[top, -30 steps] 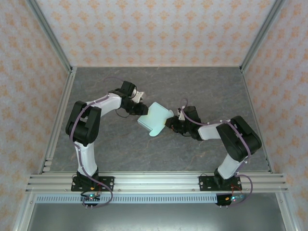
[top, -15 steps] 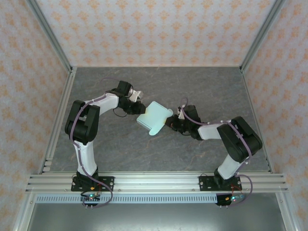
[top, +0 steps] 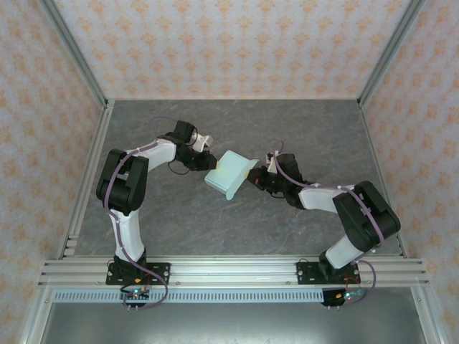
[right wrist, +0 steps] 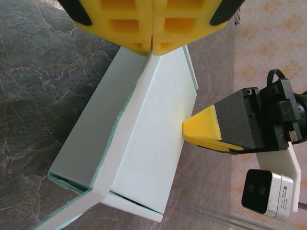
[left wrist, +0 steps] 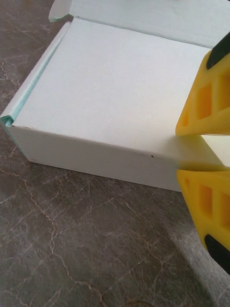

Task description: Fold the paper box

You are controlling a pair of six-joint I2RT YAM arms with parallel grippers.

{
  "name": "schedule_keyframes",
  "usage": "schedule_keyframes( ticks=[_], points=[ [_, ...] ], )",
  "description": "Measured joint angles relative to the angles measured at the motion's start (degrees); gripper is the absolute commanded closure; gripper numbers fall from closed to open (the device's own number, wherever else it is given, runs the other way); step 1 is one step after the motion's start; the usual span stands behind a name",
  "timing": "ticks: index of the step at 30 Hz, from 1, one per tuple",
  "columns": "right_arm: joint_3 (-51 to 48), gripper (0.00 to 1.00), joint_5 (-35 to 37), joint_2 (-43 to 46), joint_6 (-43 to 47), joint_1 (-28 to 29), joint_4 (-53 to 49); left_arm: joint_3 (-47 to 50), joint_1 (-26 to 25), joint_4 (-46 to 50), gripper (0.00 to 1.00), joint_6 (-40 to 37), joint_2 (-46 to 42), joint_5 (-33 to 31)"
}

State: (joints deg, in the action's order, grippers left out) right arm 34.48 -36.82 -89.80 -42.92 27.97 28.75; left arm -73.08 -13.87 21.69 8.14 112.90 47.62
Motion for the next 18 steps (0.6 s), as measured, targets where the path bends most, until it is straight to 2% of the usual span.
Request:
schedule_keyframes(
  ticks=[18],
  points=[
    [2.5,0.95,1.1,3.2,-0.1,0.9,-1.7,0.0,-0.5,-0.1,0.75,0.8,0.1,1.1]
  ],
)
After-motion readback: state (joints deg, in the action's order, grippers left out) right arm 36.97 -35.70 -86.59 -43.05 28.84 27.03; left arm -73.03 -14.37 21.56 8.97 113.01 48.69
